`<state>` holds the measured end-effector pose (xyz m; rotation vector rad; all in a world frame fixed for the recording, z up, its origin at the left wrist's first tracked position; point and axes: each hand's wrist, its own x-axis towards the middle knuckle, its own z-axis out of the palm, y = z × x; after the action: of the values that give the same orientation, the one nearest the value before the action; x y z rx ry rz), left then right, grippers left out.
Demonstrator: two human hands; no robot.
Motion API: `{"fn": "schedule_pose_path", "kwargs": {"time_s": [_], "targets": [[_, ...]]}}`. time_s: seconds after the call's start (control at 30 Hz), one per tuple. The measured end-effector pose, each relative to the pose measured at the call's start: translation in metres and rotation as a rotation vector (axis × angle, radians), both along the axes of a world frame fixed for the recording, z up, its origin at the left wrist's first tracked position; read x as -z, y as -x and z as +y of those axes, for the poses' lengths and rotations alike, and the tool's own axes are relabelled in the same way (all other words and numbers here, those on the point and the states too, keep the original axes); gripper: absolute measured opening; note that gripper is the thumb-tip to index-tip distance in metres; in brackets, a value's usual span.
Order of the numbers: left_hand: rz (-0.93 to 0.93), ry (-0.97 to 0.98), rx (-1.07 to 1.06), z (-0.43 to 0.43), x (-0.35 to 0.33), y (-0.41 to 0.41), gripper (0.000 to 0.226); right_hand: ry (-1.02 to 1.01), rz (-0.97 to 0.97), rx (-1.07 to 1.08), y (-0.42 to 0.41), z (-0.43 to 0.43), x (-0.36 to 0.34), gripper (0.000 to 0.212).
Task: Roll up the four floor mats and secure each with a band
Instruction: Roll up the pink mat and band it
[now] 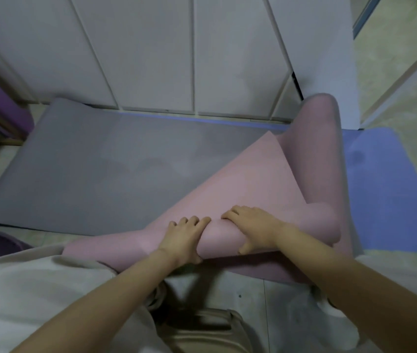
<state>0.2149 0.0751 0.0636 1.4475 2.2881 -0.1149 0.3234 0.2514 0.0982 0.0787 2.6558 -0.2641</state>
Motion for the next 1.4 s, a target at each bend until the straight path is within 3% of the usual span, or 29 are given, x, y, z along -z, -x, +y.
{"fn": "schedule_pose_path", "kwargs": {"time_s": [0.07,0.13,0.23,0.47,0.7,0.83,1.03,1.13,1.27,1.4], "targets": [[-0.059,0.001,0.002,0.005,-0.002,0.010,0.097,-0.165,0.113,-0.078,-0.009,-0.013,-0.001,0.089],[-0.138,0.028,0.039,0.013,-0.005,0.022,0.100,-0.300,0.173,-0.075,-0.019,-0.026,0.004,0.109],[-0.296,0.128,0.104,0.025,-0.013,0.033,0.105,-0.299,0.223,0.013,-0.027,-0.034,0.014,0.131],[-0.419,0.165,0.094,0.025,-0.013,0.023,0.097,-0.208,0.086,0.034,-0.019,-0.027,0.010,0.095],[-0.070,-0.032,-0.013,-0.006,0.011,-0.024,0.109,-0.037,-0.134,0.073,0.000,-0.009,0.001,0.092],[-0.001,-0.072,-0.034,-0.007,0.017,-0.033,0.098,0.039,-0.199,0.106,0.003,-0.005,-0.003,0.086],[-0.123,-0.033,0.017,0.005,0.019,-0.011,0.094,-0.171,-0.043,-0.001,-0.015,-0.020,-0.009,0.081],[-0.243,0.006,0.070,0.012,0.017,0.004,0.098,-0.351,0.034,-0.025,-0.033,-0.024,-0.008,0.108],[-0.376,0.072,0.125,0.023,0.010,0.015,0.097,-0.338,0.030,0.086,-0.050,-0.018,0.005,0.126],[-0.398,0.091,0.117,0.021,0.019,0.010,0.095,-0.319,-0.080,0.047,-0.040,-0.021,-0.001,0.101]]}}
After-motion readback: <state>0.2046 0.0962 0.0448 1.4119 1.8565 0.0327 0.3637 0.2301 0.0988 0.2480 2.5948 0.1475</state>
